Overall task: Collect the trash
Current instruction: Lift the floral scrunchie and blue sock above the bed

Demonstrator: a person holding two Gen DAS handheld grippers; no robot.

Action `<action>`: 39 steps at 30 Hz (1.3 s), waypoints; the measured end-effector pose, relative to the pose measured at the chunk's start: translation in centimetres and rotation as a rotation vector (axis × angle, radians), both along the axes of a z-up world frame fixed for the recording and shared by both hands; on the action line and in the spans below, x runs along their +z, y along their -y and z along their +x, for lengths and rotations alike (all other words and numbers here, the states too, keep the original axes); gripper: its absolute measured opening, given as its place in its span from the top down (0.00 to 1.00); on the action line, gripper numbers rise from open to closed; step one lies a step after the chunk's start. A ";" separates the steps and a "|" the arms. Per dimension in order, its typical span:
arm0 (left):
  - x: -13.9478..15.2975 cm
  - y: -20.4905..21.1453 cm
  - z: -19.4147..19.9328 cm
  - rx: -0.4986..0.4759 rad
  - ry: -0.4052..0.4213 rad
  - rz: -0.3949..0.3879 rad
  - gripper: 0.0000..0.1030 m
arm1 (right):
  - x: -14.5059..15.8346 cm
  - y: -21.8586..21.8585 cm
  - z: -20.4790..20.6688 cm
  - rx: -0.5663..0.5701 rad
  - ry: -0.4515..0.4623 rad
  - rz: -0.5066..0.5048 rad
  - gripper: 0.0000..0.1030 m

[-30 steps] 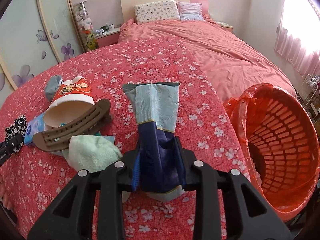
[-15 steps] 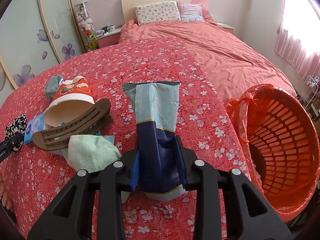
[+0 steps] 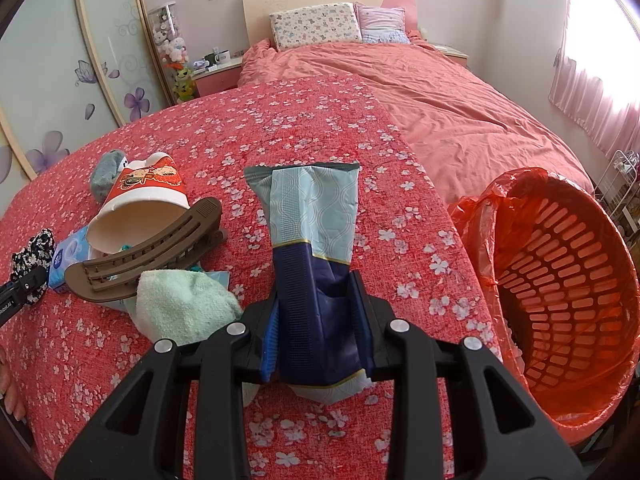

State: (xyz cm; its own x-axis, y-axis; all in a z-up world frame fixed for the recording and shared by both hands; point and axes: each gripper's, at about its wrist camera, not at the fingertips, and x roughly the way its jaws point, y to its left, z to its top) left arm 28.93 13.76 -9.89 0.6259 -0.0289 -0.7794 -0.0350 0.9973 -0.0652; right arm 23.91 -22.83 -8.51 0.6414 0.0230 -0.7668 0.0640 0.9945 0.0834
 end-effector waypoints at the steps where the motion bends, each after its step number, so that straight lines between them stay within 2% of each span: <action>1: 0.0 -0.1 0.0 0.000 0.000 -0.002 0.60 | 0.0 0.0 0.0 0.000 0.000 -0.001 0.69; 12: 0.0 -0.3 -0.1 0.001 0.001 -0.005 0.60 | 0.0 0.1 0.0 0.002 0.003 0.016 0.68; 18: 0.0 0.3 0.1 -0.001 -0.004 0.032 0.59 | -0.1 0.2 0.0 0.003 0.003 0.014 0.67; 24: 0.2 0.2 0.1 -0.004 0.001 0.008 0.60 | -0.1 0.3 -0.2 0.008 0.007 0.027 0.65; 25: 0.2 0.1 0.1 -0.006 0.002 0.004 0.63 | -0.1 0.5 -0.3 0.009 0.009 0.036 0.65; 28: 0.4 -0.1 -0.1 -0.044 0.006 -0.005 0.80 | -0.1 1.1 -0.7 0.013 0.014 0.058 0.68; 30: 0.7 -0.1 -0.4 -0.058 0.010 -0.002 0.82 | 0.0 1.4 -1.2 0.013 0.016 0.056 0.74; 34: 1.8 0.5 -1.2 -0.077 0.040 0.003 0.84 | 1.2 1.9 -2.7 0.006 0.058 0.068 0.75; 39: 4.7 2.4 -3.0 -0.118 0.105 0.007 0.84 | 2.8 2.3 -4.4 0.000 0.096 0.042 0.75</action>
State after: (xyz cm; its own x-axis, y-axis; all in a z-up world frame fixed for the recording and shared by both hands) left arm 25.94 11.40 -5.23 0.6965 -0.1016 -0.7103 0.0886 0.9945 -0.0553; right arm 19.54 -25.17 -5.66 0.7117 0.0537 -0.7004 0.0537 0.9900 0.1305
